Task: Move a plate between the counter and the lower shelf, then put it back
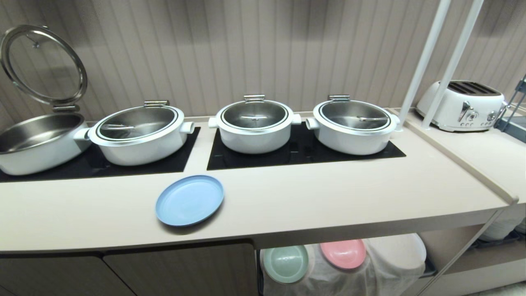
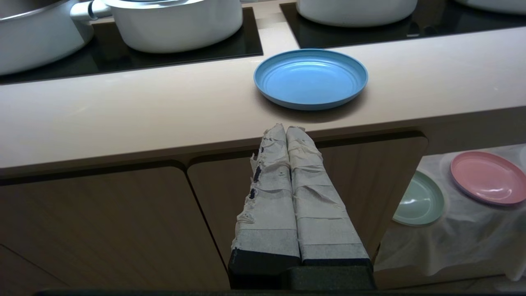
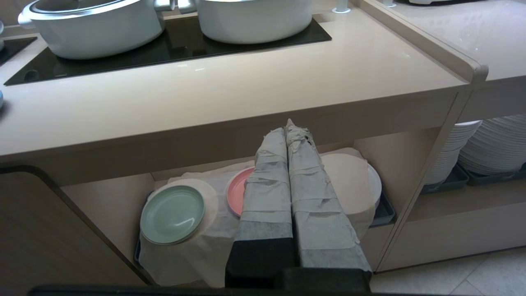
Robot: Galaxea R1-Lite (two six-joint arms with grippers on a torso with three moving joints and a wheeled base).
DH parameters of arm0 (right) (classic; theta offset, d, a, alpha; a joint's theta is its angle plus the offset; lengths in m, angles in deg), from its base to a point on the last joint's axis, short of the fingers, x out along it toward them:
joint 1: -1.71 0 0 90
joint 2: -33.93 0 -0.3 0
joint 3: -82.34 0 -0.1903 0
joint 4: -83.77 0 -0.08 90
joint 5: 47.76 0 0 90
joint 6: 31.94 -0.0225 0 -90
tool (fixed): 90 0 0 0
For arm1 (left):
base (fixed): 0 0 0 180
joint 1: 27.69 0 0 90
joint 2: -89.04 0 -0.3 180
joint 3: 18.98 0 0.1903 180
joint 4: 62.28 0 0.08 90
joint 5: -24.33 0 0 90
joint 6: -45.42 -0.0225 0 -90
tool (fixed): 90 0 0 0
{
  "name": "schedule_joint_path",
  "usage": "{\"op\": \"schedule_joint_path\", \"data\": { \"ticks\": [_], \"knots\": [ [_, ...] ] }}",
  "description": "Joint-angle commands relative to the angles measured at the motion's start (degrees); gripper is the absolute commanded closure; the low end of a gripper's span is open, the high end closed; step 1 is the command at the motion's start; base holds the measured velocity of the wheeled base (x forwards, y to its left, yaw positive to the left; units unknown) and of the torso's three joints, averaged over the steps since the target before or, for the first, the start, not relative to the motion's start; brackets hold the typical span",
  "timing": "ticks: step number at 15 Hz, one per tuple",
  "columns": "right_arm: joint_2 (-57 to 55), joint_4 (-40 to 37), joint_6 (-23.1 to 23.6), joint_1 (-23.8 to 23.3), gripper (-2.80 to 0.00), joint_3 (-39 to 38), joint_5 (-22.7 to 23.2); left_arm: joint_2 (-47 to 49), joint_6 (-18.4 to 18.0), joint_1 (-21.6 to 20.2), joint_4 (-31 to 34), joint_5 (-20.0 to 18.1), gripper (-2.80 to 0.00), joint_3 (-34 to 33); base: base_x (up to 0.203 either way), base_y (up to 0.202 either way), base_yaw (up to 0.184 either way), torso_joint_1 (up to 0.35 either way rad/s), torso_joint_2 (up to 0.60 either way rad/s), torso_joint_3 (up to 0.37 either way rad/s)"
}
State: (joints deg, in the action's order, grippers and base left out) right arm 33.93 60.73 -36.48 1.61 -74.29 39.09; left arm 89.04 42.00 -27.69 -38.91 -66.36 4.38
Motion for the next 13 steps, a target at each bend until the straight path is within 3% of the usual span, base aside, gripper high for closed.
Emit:
{"op": "schedule_joint_path", "data": {
  "ticks": [1,13],
  "knots": [
    [0.0,0.0,0.0,0.0,0.0,0.0,0.0,0.1,0.0,0.0,0.0,0.0,0.0,0.0,0.0,0.0,0.0,0.0,0.0,0.0],
    [0.0,0.0,-0.1,0.0,0.0,0.0,0.0,0.1,0.0,0.0,0.0,0.0,0.0,0.0,0.0,0.0,0.0,0.0,0.0,0.0]
  ]
}}
